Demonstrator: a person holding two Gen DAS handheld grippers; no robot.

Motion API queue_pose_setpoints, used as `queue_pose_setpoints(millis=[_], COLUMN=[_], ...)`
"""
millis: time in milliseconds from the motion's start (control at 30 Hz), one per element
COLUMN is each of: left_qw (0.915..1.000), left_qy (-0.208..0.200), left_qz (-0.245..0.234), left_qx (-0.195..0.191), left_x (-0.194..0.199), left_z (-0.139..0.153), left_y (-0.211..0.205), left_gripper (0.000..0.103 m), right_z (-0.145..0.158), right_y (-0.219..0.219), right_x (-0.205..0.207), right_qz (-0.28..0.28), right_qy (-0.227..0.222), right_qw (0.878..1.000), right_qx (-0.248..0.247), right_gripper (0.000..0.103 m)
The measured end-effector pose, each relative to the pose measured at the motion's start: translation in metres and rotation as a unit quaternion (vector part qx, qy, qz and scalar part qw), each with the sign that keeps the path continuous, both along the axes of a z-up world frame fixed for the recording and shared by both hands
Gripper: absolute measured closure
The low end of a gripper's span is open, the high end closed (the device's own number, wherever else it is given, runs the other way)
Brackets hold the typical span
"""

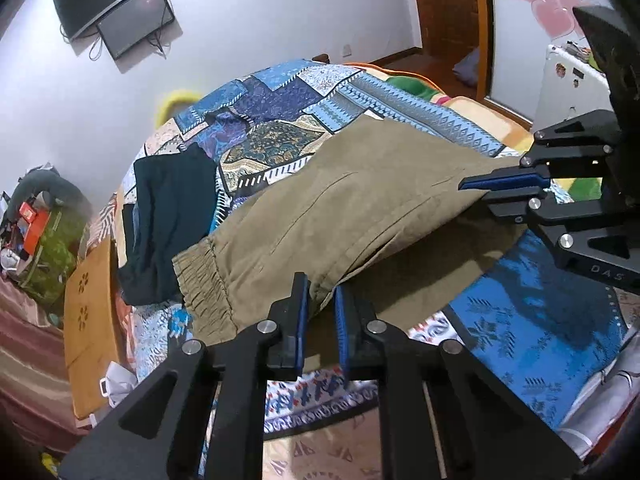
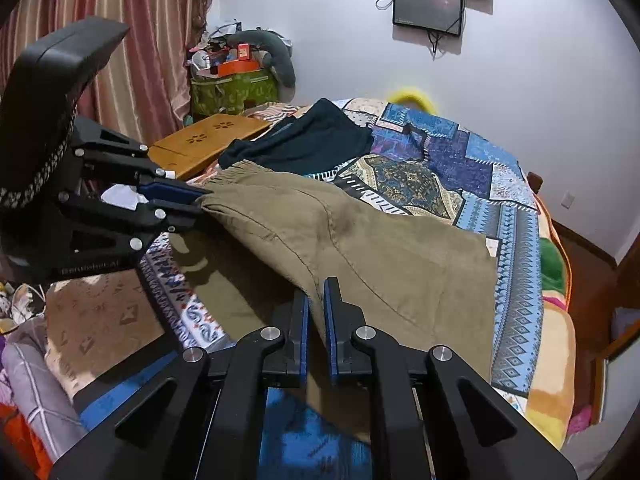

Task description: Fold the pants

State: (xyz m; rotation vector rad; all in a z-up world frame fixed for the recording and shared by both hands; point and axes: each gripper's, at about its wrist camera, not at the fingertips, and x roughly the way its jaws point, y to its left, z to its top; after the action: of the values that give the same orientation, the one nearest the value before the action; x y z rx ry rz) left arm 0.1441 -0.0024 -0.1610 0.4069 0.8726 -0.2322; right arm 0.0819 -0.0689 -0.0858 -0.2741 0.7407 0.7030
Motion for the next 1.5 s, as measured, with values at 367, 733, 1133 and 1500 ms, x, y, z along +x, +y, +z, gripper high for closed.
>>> queue_pose_setpoints(millis=[367, 733, 1133, 1500], left_qw=[0.9975, 0.9848, 0.9658, 0.9724], left_qy=[0.039, 0.024, 0.059, 0.038], left_qz=[0.031, 0.099, 0.192, 0.179], left_qx=[-0.049, -0.14, -0.164, -0.145], left_x=[-0.018, -0.029, 0.021, 0.014], left_z=[-0.018, 0.011, -0.013, -0.023], left_y=[0.017, 0.067, 0.113, 0.105], left_gripper=[0.082, 0.067, 0.032, 0.071], right_z=[-0.028, -0.003, 0.0, -0.045], right_y=[0.003, -0.025, -0.017, 0.013], right_x=[-0.01, -0.013, 0.026, 0.035], right_qz=[-0.012, -0.038, -0.074, -0.048], right_qy=[0.059, 0.087, 0.094, 0.15], right_qw=[0.998, 0.992, 0.986, 0.985], right_qx=[0.013, 0.081, 0.116, 0.077], right_gripper=[0.09, 0.078, 0.076, 0.07])
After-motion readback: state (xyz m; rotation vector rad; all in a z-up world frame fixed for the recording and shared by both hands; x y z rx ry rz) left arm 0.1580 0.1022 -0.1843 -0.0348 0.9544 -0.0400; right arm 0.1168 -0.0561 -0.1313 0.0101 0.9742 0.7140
